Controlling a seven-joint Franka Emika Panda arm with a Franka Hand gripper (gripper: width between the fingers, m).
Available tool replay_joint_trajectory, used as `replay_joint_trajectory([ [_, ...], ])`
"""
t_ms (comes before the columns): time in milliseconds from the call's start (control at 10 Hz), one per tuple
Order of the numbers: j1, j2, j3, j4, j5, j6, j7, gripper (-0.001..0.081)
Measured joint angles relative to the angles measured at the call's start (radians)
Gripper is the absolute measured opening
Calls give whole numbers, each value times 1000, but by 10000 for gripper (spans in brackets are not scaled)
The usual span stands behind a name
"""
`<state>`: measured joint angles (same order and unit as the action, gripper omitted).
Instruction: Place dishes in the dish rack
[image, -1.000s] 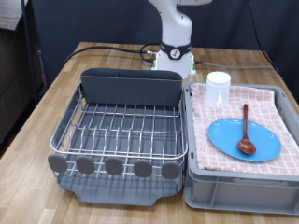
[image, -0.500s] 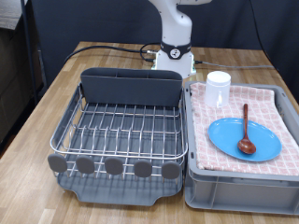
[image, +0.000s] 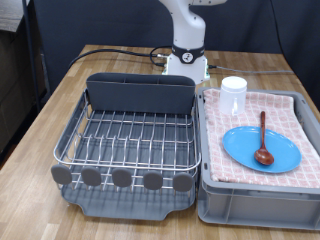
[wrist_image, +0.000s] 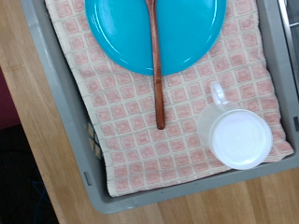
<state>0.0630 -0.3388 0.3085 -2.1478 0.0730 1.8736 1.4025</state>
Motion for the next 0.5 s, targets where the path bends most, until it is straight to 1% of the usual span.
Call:
replay_joint_trajectory([
  [100,0,26,14,13,-1,10,34,802],
  [300,0,64,32,6,-12,62,54,802],
  [400,0,78,34,-18,-23,112,42,802],
  [500,0,89,34,-54,-45,175,33,802],
])
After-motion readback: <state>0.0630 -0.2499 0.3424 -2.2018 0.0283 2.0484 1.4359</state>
